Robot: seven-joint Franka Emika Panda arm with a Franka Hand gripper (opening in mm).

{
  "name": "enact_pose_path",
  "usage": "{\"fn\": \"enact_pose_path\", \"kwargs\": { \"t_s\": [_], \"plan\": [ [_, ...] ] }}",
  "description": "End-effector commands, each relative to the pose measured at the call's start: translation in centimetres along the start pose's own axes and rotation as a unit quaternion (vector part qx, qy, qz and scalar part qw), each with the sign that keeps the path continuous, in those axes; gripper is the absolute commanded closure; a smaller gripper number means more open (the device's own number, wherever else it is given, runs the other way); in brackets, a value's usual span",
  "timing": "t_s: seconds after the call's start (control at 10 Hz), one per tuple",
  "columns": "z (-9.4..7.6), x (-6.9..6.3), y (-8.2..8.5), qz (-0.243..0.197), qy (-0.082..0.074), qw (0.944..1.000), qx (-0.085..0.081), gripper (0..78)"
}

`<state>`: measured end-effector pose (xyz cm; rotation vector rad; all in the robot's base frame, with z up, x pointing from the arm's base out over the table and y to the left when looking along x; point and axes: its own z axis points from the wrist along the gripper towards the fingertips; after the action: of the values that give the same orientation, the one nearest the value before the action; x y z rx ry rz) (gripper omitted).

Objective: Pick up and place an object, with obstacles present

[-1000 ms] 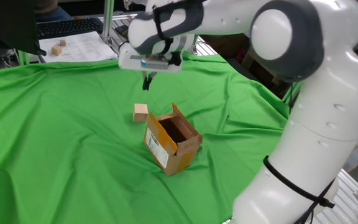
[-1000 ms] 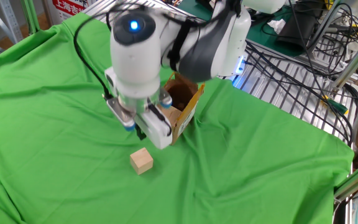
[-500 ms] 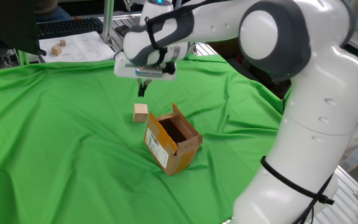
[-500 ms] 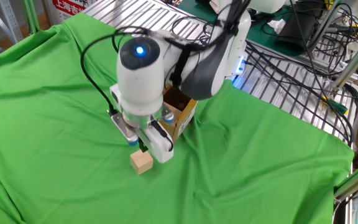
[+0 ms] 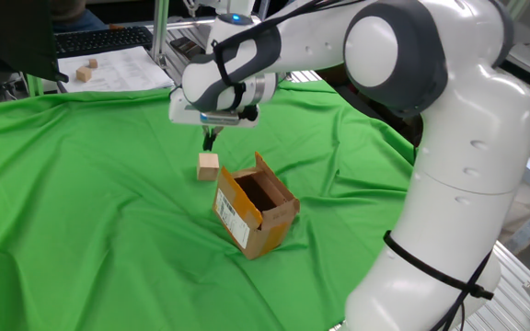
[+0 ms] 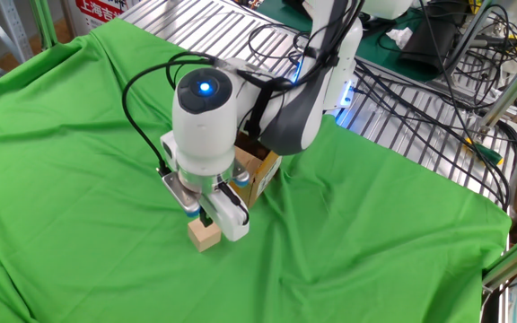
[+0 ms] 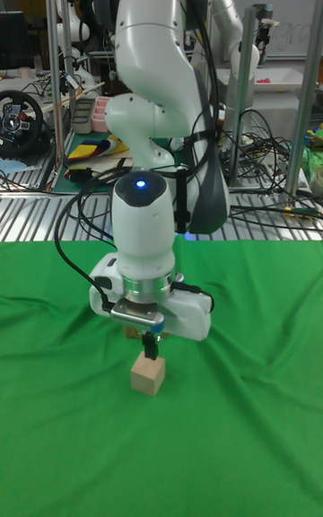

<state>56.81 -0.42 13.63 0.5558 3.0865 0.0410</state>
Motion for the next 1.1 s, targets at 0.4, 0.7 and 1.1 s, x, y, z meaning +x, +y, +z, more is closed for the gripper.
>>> {"fn": "enact_pose_path", "kwargs": {
  "t_s": [0.4, 0.7, 1.1],
  "plan": [
    [2.00, 0.05, -0.20, 0.004, -0.014, 0.9999, -0.005, 77.6],
    [2.37, -0.04, -0.36, 0.007, -0.014, 0.9999, -0.005, 77.6],
    [2.38, -0.04, -0.36, 0.006, -0.013, 0.9999, -0.005, 0.2]
  ]
}}
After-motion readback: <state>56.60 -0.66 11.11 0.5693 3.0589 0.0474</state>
